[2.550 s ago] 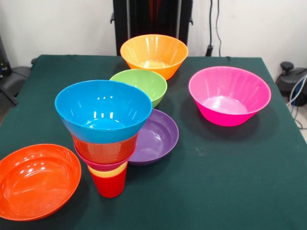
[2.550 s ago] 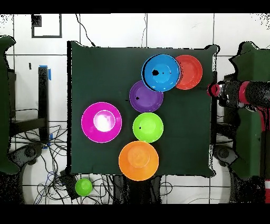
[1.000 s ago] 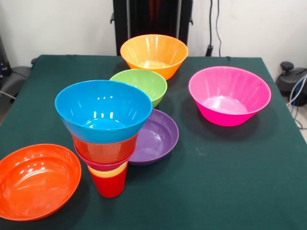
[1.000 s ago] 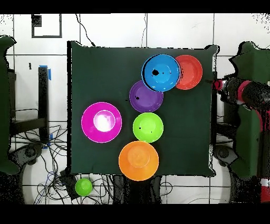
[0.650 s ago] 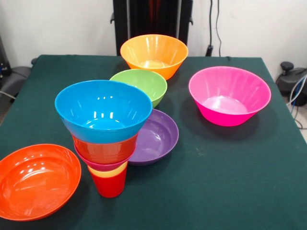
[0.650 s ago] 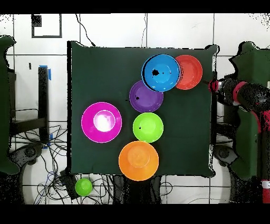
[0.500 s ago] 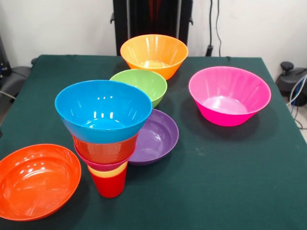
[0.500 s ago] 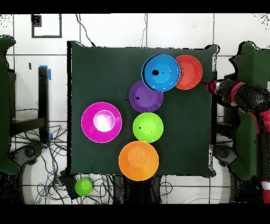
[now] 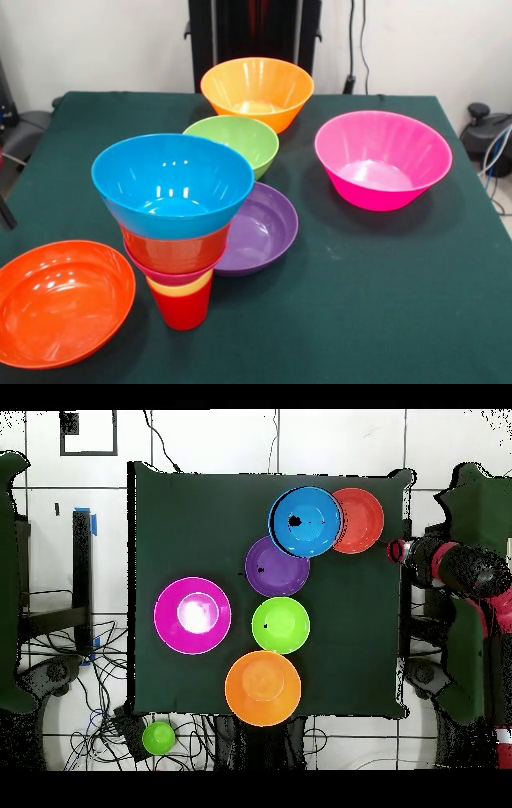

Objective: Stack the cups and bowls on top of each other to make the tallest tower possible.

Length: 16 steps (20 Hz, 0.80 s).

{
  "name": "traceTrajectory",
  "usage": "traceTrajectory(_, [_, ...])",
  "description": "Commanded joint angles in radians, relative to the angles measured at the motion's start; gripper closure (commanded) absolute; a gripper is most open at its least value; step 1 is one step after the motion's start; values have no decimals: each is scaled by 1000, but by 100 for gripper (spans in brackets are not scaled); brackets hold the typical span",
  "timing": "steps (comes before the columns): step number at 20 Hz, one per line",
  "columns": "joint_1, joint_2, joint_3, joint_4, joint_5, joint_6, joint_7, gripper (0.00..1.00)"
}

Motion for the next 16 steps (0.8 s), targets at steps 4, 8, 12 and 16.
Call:
traceTrajectory(4, [24,45,-76,27,-69,-65,-92,0])
traceTrajectory(8, [27,55,-78,17,-67,-75,-85,0])
traceTrajectory(12, [35,75,-79,-6,-64,-88,-81,0])
traceTrajectory(16, [46,100,-83,-37,-56,-85,-92,0])
